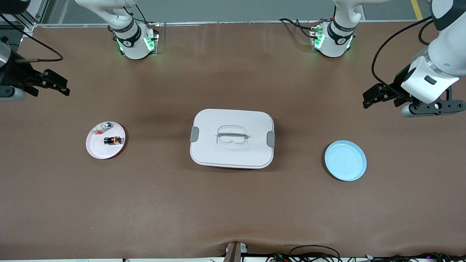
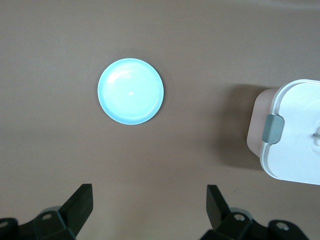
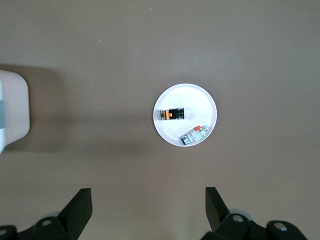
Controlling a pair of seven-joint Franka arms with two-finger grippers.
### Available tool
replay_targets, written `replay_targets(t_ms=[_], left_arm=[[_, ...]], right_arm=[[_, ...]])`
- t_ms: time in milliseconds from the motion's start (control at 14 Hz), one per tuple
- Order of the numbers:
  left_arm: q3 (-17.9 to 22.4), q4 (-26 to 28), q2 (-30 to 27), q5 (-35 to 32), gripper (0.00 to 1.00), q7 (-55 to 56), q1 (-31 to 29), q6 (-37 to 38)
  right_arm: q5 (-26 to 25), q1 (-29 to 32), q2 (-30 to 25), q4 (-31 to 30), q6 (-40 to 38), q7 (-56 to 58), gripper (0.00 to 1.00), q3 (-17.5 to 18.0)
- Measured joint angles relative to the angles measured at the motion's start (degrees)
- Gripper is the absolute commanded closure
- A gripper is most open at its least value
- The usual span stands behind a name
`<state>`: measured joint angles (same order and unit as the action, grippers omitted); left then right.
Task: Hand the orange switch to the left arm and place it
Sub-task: 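Move the right gripper toward the white plate with switches, then lower the right gripper and grasp the orange-black switch on the plate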
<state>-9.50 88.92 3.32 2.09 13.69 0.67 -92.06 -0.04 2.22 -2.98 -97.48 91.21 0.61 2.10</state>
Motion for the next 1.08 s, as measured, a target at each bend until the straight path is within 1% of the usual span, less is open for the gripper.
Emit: replay_targets(t_ms=[287, 430, 788, 1075], left_arm=[[0.02, -0.01, 0.26, 0.00, 0.00, 0.00, -0.09, -0.04], [0.03, -0.01, 0.63, 0.00, 0.00, 0.00, -0.09, -0.07], [0.03, -0.01, 2.01, 0.00, 0.00, 0.00, -0.10, -0.73], [0.03, 0.01, 2.86, 0.00, 0.00, 0.00, -0.12, -0.74]], right_arm=[[-2.76, -0.78, 6.38, -1.19, 6.47, 0.10, 0.00, 0.07], [-3.28, -1.13, 9.13, -2.41, 10.40, 0.10, 0.00, 0.10], [-3.65, -1.16, 13.46, -9.61, 22.30, 0.10, 0.00, 0.04], [-5.09, -0.91, 18.27, -11.24, 27.31, 0.10, 0.00, -0.40]])
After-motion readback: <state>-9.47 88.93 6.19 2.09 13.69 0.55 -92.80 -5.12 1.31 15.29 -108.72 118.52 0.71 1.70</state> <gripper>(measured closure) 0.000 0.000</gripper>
